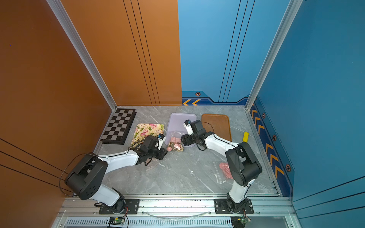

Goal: Pour cookies out of the ziploc bag
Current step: Move the ziploc bag to the tray, then move the tray at the center of the board.

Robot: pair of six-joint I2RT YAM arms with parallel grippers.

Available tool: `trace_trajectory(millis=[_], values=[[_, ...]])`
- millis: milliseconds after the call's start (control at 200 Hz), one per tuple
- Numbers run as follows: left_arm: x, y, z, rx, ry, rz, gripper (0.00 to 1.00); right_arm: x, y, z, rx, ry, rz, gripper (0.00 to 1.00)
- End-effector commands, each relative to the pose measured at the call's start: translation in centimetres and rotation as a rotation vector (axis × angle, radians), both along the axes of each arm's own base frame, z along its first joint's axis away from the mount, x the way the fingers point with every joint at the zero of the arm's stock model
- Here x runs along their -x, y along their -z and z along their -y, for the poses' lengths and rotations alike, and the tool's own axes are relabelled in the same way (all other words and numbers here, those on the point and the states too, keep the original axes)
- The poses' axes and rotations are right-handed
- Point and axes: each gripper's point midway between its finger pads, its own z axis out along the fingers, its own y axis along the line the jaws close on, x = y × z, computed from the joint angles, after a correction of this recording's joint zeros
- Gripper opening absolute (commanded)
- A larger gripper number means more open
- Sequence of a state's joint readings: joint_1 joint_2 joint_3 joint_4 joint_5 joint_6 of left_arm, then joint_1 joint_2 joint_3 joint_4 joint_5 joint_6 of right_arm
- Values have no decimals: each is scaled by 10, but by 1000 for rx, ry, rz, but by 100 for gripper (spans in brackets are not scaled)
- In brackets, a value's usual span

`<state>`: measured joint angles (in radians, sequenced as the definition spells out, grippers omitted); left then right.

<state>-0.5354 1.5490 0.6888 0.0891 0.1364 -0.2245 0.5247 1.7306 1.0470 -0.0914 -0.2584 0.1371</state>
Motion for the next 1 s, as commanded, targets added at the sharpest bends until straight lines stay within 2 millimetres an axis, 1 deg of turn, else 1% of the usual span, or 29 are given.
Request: trace_trajectory(millis=[0, 105, 230, 355, 471, 566, 611, 666, 761, 936, 956, 996], values=[[-12, -8, 0, 1, 10, 32, 31, 27, 26, -2, -16, 1, -91, 72], [-13, -4, 0, 3, 18, 20, 31, 38, 35, -4, -29, -17, -119, 71], [-13, 1, 3, 6, 38, 11, 32, 45, 42, -10, -30, -39, -130, 65], [-14, 6, 6, 8, 49, 1, 32, 47, 46, -15, -31, -50, -139, 57], [-16, 9, 5, 3, 47, -1, 31, 48, 53, -19, -33, -63, -163, 46], [-17, 10, 5, 9, 48, 0, 31, 50, 58, -21, -32, -69, -175, 40], [-17, 10, 6, 13, 51, 1, 30, 51, 59, -22, -32, -72, -179, 35], [-17, 9, 8, 20, 58, 6, 28, 50, 58, -21, -31, -73, -178, 31], [-17, 9, 10, 30, 66, 8, 21, 50, 57, -24, -36, -82, -175, 28], [-19, 3, 13, 46, 70, 23, 3, 51, 57, -27, -38, -98, -180, 2], [-19, 2, 12, 47, 69, 26, 2, 51, 56, -28, -38, -100, -178, 0], [-20, 0, 12, 50, 67, 34, 0, 51, 54, -28, -40, -100, -175, 0]])
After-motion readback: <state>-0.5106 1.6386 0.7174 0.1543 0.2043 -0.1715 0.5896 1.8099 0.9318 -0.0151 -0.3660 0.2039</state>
